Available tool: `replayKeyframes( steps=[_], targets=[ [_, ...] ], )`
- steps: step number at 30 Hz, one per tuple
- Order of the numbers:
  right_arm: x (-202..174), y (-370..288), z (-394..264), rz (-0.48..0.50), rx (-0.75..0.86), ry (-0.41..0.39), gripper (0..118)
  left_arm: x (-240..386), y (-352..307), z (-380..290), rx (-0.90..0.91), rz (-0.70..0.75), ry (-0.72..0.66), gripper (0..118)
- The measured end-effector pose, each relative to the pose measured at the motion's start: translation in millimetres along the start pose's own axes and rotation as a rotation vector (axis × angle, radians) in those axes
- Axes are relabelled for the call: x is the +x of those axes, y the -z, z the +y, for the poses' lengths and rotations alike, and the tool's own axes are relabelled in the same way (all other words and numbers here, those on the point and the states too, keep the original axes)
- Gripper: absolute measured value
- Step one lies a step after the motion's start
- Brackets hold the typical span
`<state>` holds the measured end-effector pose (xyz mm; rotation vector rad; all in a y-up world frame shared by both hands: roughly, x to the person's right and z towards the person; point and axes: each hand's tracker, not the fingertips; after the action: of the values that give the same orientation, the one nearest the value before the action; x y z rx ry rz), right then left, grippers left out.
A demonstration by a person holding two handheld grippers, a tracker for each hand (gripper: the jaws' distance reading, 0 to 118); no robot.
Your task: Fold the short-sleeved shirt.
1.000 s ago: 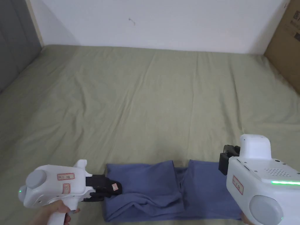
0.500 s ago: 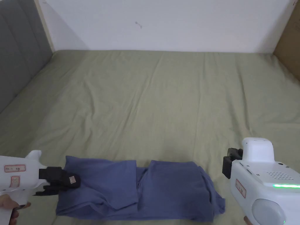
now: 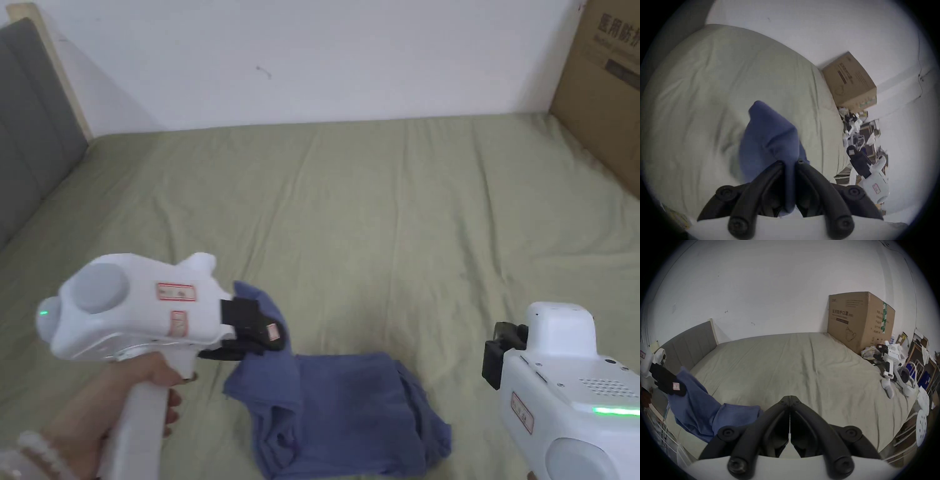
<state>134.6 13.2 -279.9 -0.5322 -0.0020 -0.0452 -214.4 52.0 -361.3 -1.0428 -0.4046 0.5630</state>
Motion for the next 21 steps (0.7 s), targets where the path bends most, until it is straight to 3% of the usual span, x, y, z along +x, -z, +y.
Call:
replayKeyframes(
  steps=[6,8,9,11,12,13,17,18,21],
  targets=[
    [26,-3,-5,-0.049,-0.001,0.012,2,45,102,-16,-0.161,0.024,0.130,6],
    [33,-3,-7,-0.064,-0.006,0.024,2,52,124,-24,-0.178,0.003,0.124,13],
    [36,-3,-8,-0.073,-0.010,0.029,2,59,135,-30,-0.218,-0.038,0.149,26],
    [43,-1,-9,-0.081,-0.019,0.035,2,62,146,-37,-0.254,-0.072,0.152,89],
    [45,0,-10,-0.083,-0.023,0.035,2,63,148,-39,-0.255,-0.067,0.162,109],
    [46,0,-10,-0.084,-0.026,0.034,2,68,145,-41,-0.247,-0.069,0.164,115],
    [48,2,-11,-0.085,-0.031,0.035,2,55,123,-29,-0.154,-0.069,0.149,109],
    [48,2,-12,-0.082,-0.032,0.040,2,46,116,-26,-0.126,-0.050,0.125,100],
    [45,4,-14,-0.070,-0.034,0.050,2,24,107,-25,-0.102,0.030,0.078,13]
  ],
)
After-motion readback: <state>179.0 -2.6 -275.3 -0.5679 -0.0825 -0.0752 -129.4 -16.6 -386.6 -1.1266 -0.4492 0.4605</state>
